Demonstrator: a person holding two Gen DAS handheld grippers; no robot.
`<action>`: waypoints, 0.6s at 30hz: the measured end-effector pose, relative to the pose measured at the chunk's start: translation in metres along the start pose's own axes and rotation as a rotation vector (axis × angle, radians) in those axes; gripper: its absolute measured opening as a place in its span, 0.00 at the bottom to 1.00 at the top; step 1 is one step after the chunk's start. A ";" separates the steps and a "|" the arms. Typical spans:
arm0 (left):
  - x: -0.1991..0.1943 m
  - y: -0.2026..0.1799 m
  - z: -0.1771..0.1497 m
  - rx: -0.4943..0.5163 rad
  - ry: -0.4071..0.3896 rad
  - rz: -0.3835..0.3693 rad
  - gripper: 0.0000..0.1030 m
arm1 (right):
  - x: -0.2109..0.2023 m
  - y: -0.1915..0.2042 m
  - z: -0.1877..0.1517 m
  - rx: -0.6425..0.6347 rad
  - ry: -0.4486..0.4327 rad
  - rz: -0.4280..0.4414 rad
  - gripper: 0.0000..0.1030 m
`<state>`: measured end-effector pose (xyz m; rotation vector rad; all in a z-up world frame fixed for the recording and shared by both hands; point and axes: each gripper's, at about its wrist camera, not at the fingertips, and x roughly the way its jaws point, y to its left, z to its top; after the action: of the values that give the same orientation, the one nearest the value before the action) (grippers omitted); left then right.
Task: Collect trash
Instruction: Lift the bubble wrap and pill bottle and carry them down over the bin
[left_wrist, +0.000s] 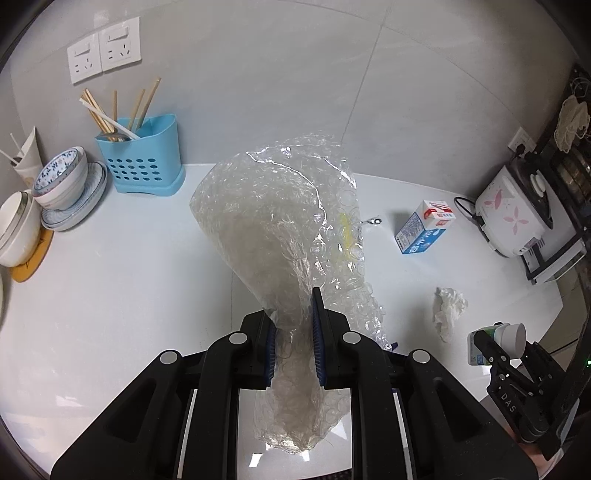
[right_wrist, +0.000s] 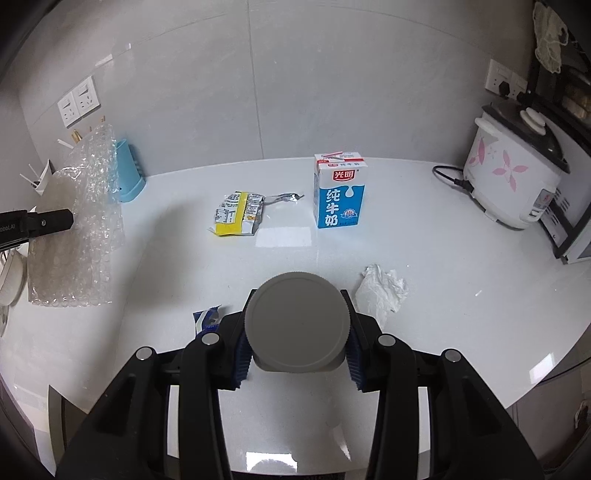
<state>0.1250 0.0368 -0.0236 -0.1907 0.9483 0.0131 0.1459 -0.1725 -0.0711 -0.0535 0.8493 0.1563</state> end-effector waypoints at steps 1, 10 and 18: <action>-0.003 -0.001 -0.002 0.000 -0.003 -0.001 0.15 | -0.003 0.000 -0.001 -0.002 -0.002 0.000 0.38; -0.033 -0.012 -0.026 0.002 -0.024 -0.013 0.15 | -0.026 -0.002 -0.017 -0.007 -0.012 0.013 0.38; -0.058 -0.023 -0.058 0.003 -0.035 -0.023 0.15 | -0.043 -0.010 -0.034 -0.011 -0.010 0.024 0.38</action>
<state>0.0468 0.0088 -0.0058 -0.1980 0.9109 -0.0062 0.0942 -0.1913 -0.0617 -0.0528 0.8392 0.1832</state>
